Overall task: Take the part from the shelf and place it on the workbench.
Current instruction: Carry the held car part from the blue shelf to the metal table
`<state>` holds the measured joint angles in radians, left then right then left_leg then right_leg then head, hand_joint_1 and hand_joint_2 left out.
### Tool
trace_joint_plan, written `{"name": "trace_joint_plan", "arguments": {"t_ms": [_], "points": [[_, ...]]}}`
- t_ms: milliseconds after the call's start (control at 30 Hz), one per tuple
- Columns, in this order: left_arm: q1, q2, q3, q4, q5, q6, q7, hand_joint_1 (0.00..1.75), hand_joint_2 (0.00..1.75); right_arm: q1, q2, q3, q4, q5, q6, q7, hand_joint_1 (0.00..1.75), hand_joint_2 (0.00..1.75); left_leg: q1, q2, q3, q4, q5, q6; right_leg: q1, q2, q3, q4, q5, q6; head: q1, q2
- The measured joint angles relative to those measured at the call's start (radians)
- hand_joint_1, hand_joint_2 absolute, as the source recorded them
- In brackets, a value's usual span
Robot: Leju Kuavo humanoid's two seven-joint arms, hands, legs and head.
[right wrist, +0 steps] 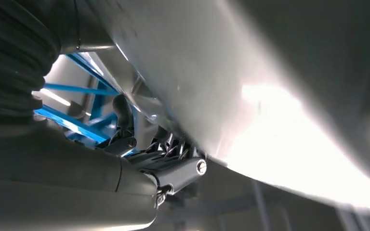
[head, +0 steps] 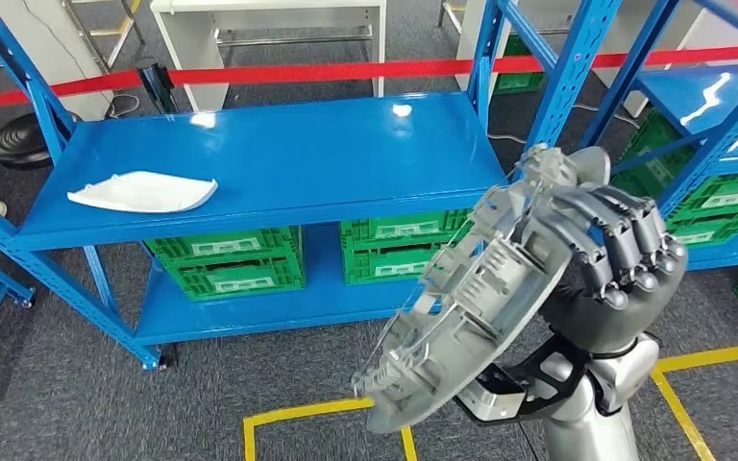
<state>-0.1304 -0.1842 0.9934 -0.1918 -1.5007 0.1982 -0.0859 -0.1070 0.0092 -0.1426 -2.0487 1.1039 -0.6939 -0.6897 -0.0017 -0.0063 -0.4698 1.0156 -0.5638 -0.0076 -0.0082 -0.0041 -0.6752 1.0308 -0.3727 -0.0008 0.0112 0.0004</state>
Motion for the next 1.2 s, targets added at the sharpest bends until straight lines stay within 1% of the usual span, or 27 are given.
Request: {"name": "trace_joint_plan", "arguments": {"t_ms": [33,67,100,133,200,233,267,300,367,433,467,500,567,600,667,733,767,800,833,867,900,967,1000,1067,1100,1133,1200], "points": [[0.000,-0.001,0.000,0.000,0.000,-0.001,0.001,0.00,1.75,0.002,0.004,0.001,0.000,-0.017,0.000,-0.003,1.75,1.75,0.000,0.002,-0.009,-0.001,0.010,0.010,-0.002,0.000,-0.002,-0.002,0.006,0.007,-0.001,0.000],[-0.001,-0.001,0.000,0.001,0.000,-0.001,0.002,0.00,1.75,0.004,0.006,0.002,0.000,-0.038,0.000,-0.005,1.75,1.75,0.000,0.005,-0.019,-0.001,0.022,0.020,-0.004,0.001,-0.008,0.004,-0.006,0.013,-0.002,0.000],[-0.002,-0.002,0.000,0.001,0.001,-0.002,0.002,0.00,1.75,0.006,0.008,0.003,0.000,-0.058,0.000,-0.006,1.75,1.75,0.001,0.007,-0.031,-0.003,0.035,0.030,-0.005,0.002,-0.018,0.027,-0.038,0.019,-0.001,0.000],[-0.004,-0.003,0.000,0.001,0.001,-0.002,0.001,0.00,1.75,0.006,0.009,0.004,-0.001,-0.074,0.000,-0.006,1.75,1.75,0.001,0.010,-0.045,-0.003,0.048,0.036,-0.007,0.003,-0.032,0.070,-0.087,0.022,-0.001,0.000],[-0.006,-0.003,0.000,0.001,0.002,-0.002,-0.003,0.00,1.75,0.006,0.010,0.008,-0.002,-0.092,0.000,-0.007,1.75,1.75,-0.002,0.012,-0.076,-0.001,0.074,0.043,-0.006,0.003,-0.060,0.192,-0.187,0.027,0.000,0.000],[-0.006,-0.003,0.000,0.001,0.002,-0.002,-0.004,0.00,1.75,0.006,0.010,0.010,-0.002,-0.094,0.000,-0.007,1.75,1.75,-0.004,0.014,-0.094,0.001,0.088,0.044,-0.006,0.004,-0.065,0.248,-0.211,0.028,0.000,0.000],[-0.006,-0.003,0.000,0.001,0.002,-0.002,-0.003,0.00,1.75,0.006,0.010,0.011,-0.002,-0.096,0.000,-0.007,1.75,1.75,-0.005,0.015,-0.113,0.004,0.101,0.045,-0.006,0.004,-0.059,0.281,-0.210,0.027,0.000,0.000],[-0.006,-0.003,0.000,0.001,0.001,-0.002,0.000,0.00,1.75,0.005,0.010,0.012,-0.002,-0.099,0.000,-0.008,1.75,1.75,-0.007,0.016,-0.133,0.008,0.114,0.045,-0.005,0.004,-0.036,0.282,-0.190,0.024,0.000,0.000],[-0.006,-0.003,0.000,0.001,0.001,-0.002,0.007,0.00,1.75,0.003,0.009,0.012,-0.002,-0.105,0.000,-0.008,1.75,1.75,-0.009,0.016,-0.169,0.017,0.137,0.043,0.003,0.003,0.059,0.190,-0.148,0.011,0.000,0.000],[-0.007,-0.004,0.000,0.001,0.000,-0.003,0.012,0.00,1.75,0.000,0.009,0.012,0.000,-0.107,0.000,-0.008,1.75,1.75,-0.010,0.016,-0.190,0.023,0.157,0.037,0.012,0.002,0.162,0.050,-0.165,-0.005,-0.001,0.000],[-0.007,-0.004,0.000,0.001,-0.001,-0.003,0.012,0.00,1.75,-0.003,0.009,0.012,0.001,-0.109,0.000,-0.007,1.75,1.75,-0.009,0.016,-0.195,0.023,0.167,0.031,0.017,0.001,0.188,0.003,-0.182,-0.010,0.000,0.000],[-0.007,-0.004,0.000,0.001,-0.001,-0.003,0.012,0.00,1.75,-0.005,0.009,0.013,0.003,-0.113,0.002,-0.007,1.75,1.75,-0.007,0.016,-0.196,0.019,0.176,0.025,0.020,0.001,0.195,-0.019,-0.187,-0.012,0.001,0.000],[-0.006,-0.003,0.000,0.002,-0.001,-0.004,0.012,0.00,1.75,-0.010,0.007,0.013,0.010,-0.120,0.006,-0.006,1.75,1.75,-0.005,0.015,-0.200,0.013,0.191,0.012,0.020,0.000,0.182,-0.031,-0.166,-0.020,0.004,0.000],[-0.005,-0.003,0.000,0.002,0.000,-0.006,0.012,0.00,1.75,-0.013,0.007,0.014,0.015,-0.122,0.007,-0.005,1.75,1.75,-0.004,0.012,-0.206,0.020,0.177,0.005,0.016,-0.001,0.172,-0.036,-0.150,-0.026,0.003,0.000],[-0.004,-0.001,0.000,0.003,0.000,-0.010,0.010,0.00,1.75,-0.016,0.006,0.018,0.025,-0.123,0.004,-0.006,1.75,1.75,0.000,0.006,-0.228,0.084,0.088,-0.011,0.007,-0.004,0.144,-0.043,-0.117,-0.034,-0.001,0.000],[-0.004,-0.001,0.000,0.003,0.000,-0.013,0.008,0.00,1.75,-0.017,0.006,0.022,0.035,-0.123,0.002,-0.007,1.75,1.75,0.008,0.004,-0.249,0.203,-0.009,-0.028,0.003,-0.004,0.111,-0.042,-0.088,-0.034,-0.003,0.000],[-0.004,-0.001,0.000,0.003,0.000,-0.013,0.008,0.00,1.75,-0.017,0.005,0.024,0.041,-0.122,0.002,-0.008,1.75,1.75,0.012,0.004,-0.249,0.253,-0.023,-0.036,0.001,-0.005,0.093,-0.041,-0.075,-0.031,-0.003,0.000],[-0.004,-0.001,0.000,0.003,0.000,-0.013,0.009,0.00,1.75,-0.018,0.005,0.026,0.048,-0.119,0.002,-0.008,1.75,1.75,0.017,0.005,-0.238,0.278,-0.012,-0.042,-0.002,-0.006,0.075,-0.038,-0.061,-0.027,-0.003,0.000],[-0.003,-0.001,0.000,0.003,0.000,-0.013,0.009,0.00,1.75,-0.019,0.005,0.027,0.054,-0.115,0.002,-0.008,1.75,1.75,0.022,0.005,-0.210,0.271,0.014,-0.049,-0.006,-0.007,0.056,-0.034,-0.048,-0.021,-0.003,0.000],[-0.004,-0.001,0.000,0.003,0.000,-0.014,0.009,0.00,1.75,-0.022,0.005,0.029,0.058,-0.110,0.001,-0.008,1.75,1.75,0.027,0.005,-0.167,0.230,0.038,-0.054,-0.009,-0.008,0.038,-0.028,-0.037,-0.014,-0.003,0.000],[-0.005,-0.001,0.000,0.003,0.000,-0.016,0.009,0.00,1.75,-0.024,0.005,0.029,0.061,-0.106,0.001,-0.008,1.75,1.75,0.032,0.004,-0.111,0.166,0.043,-0.060,-0.012,-0.008,0.021,-0.021,-0.028,-0.007,-0.004,0.000],[-0.006,-0.002,0.000,0.003,-0.001,-0.020,0.007,0.00,1.75,-0.032,0.005,0.030,0.064,-0.103,0.001,-0.007,1.75,1.75,0.033,0.000,-0.029,0.049,0.015,-0.051,-0.012,-0.009,0.001,-0.007,-0.013,0.009,-0.003,0.000],[-0.006,-0.003,0.000,0.002,-0.001,-0.021,0.006,0.00,1.75,-0.035,0.005,0.031,0.065,-0.103,0.000,-0.008,1.75,1.75,0.030,-0.001,-0.015,0.020,0.000,-0.039,-0.011,-0.010,-0.003,-0.006,-0.004,0.017,-0.003,0.000],[-0.003,-0.002,0.000,0.002,-0.001,-0.022,0.006,0.00,1.75,-0.036,0.005,0.031,0.069,-0.103,0.000,-0.008,1.75,1.75,0.025,0.003,-0.028,0.013,0.007,-0.010,-0.015,-0.010,-0.005,-0.012,0.012,0.033,-0.003,0.000],[-0.002,-0.002,0.000,0.002,-0.001,-0.021,0.006,0.00,1.75,-0.036,0.005,0.032,0.071,-0.103,0.000,-0.008,1.75,1.75,0.023,0.005,-0.036,0.014,0.017,0.002,-0.019,-0.009,-0.010,-0.008,0.003,0.039,-0.003,0.000],[0.000,-0.002,0.000,0.002,-0.001,-0.021,0.006,0.00,1.75,-0.036,0.005,0.032,0.073,-0.101,0.000,-0.008,1.75,1.75,0.023,0.008,-0.048,0.013,0.029,0.012,-0.020,-0.008,-0.020,0.013,-0.027,0.043,-0.003,0.000],[0.000,-0.002,0.000,0.002,-0.001,-0.020,0.006,0.00,1.75,-0.036,0.005,0.032,0.077,-0.096,0.000,-0.008,1.75,1.75,0.021,0.011,-0.075,0.013,0.054,0.024,-0.019,-0.006,-0.051,0.115,-0.135,0.045,-0.002,0.000]]}}
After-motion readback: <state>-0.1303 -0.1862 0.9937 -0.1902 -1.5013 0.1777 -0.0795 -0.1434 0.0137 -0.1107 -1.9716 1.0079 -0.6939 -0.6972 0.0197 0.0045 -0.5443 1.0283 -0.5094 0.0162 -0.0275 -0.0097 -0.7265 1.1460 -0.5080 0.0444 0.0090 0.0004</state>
